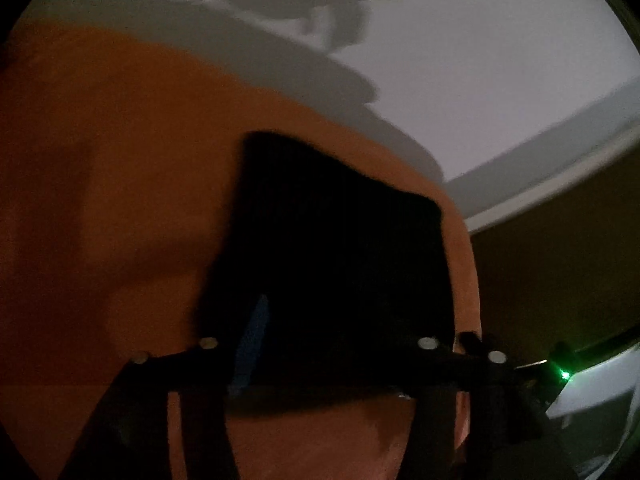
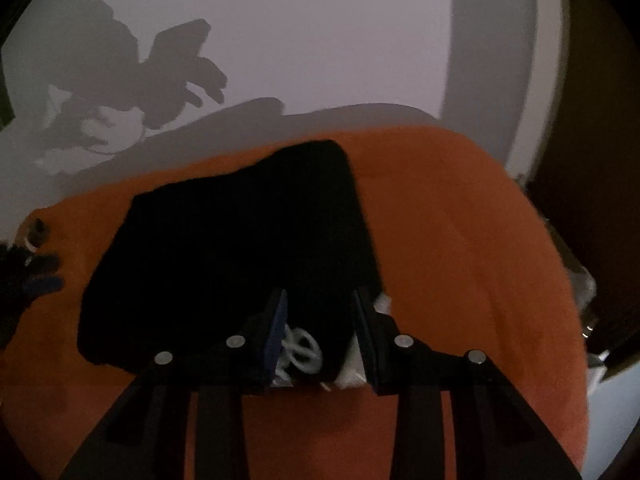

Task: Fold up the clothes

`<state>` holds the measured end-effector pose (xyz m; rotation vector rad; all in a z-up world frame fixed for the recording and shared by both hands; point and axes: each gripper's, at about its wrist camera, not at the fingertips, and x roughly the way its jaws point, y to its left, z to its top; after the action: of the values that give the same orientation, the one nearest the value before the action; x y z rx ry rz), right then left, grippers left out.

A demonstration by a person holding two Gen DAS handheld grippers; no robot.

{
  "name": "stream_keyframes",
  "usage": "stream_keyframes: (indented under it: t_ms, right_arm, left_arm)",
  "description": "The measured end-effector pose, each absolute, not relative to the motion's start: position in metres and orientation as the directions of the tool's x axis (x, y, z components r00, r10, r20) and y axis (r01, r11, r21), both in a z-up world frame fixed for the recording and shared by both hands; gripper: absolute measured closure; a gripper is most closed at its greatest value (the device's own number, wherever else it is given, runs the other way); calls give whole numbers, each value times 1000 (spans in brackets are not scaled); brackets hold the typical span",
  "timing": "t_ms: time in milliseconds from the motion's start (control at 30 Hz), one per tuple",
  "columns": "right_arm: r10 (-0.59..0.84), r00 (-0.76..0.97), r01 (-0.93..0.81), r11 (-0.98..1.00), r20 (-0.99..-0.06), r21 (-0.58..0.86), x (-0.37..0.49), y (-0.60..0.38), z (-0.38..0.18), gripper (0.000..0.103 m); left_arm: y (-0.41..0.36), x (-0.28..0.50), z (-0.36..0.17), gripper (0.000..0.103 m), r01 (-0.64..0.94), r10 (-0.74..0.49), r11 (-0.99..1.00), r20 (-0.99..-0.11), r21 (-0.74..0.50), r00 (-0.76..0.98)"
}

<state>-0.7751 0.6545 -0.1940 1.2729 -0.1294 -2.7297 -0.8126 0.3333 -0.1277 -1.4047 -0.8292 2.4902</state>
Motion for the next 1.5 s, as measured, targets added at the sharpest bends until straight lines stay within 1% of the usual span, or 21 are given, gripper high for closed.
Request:
stream_keyframes:
  t_ms: [100,167,200,233,300,367,400,433,467,500,533,633,700,800,867,933,1067,1233,1367,1433,1500]
  right_arm:
    - [-170,-586,18,-980,-792,197,-788,657,-224,70]
    - [-161,-584,-6,-979,-796,203,-789,661,-239,80]
    - [-145,-593,-3,-983,-792,182,-787,661,-240,90]
    - [-137,-598,-4,-985,-790,174,-785,663,-242,99]
    - [-142,-594,-11,-983,-792,185,-783,671,-245,103]
    - [-155,-581,-8,-981,-799,196,-781,676,-245,103]
    - [-160,-584,-5,-980,-795,201,-781,677,-238,103]
    - [-165,-597,0,-979,-785,206,-781,676,-227,103]
    - [-174,-616,9,-977,-769,214,-785,673,-216,103]
    - [-186,-640,23,-974,-745,223,-794,670,-205,103]
    - [-200,-659,39,-972,-725,233,-802,664,-195,103]
    - [-252,-682,96,-962,-687,257,-835,642,-175,103]
    - [-291,-676,135,-952,-677,274,-869,623,-173,103]
    - [-296,-623,139,-953,-724,271,-920,603,-192,103]
    - [-249,-569,116,-968,-784,223,-947,594,-215,103]
    - [-233,-544,121,-972,-806,199,-963,589,-234,103]
    - [-257,-615,215,-964,-746,154,-959,584,-246,103]
    - [-316,-662,228,-949,-680,219,-949,591,-259,103]
    - [-308,-660,229,-951,-685,207,-946,591,-259,103]
    - [-299,-654,232,-954,-695,192,-950,590,-248,103]
    - [-275,-703,177,-961,-656,212,-937,604,-224,103]
  left_arm:
    - [364,-832,-145,38,232,214,-893,-816,-386,-536]
    - [369,-837,-166,39,315,153,-877,-831,-364,-536]
    - [361,-836,-174,42,331,155,-865,-828,-377,-540]
    - [354,-835,-181,53,347,156,-853,-825,-391,-543]
    - [341,-831,-192,71,358,171,-839,-822,-411,-543]
    - [332,-827,-190,73,349,192,-833,-815,-430,-546]
    - [328,-826,-185,70,343,202,-829,-810,-441,-551]
    - [324,-824,-179,56,340,208,-826,-804,-449,-557]
    - [321,-826,-170,46,343,202,-823,-797,-454,-569]
    - [320,-829,-160,30,341,202,-812,-775,-474,-598]
    - [320,-833,-151,24,337,202,-801,-753,-494,-626]
    - [337,-866,-136,22,283,236,-800,-711,-529,-662]
    - [358,-895,-136,22,240,231,-834,-709,-497,-666]
    - [383,-934,-155,22,231,141,-897,-740,-376,-657]
    - [390,-948,-180,22,272,33,-929,-789,-250,-614]
    - [387,-954,-202,22,272,-3,-941,-800,-200,-600]
    - [384,-939,-216,21,225,-25,-961,-762,-159,-647]
    - [394,-926,-222,21,220,-82,-971,-735,-93,-673]
    - [394,-913,-217,21,209,-93,-976,-752,-60,-653]
    - [390,-914,-203,21,183,-150,-982,-748,38,-647]
    - [380,-913,-198,21,182,-171,-981,-738,67,-653]
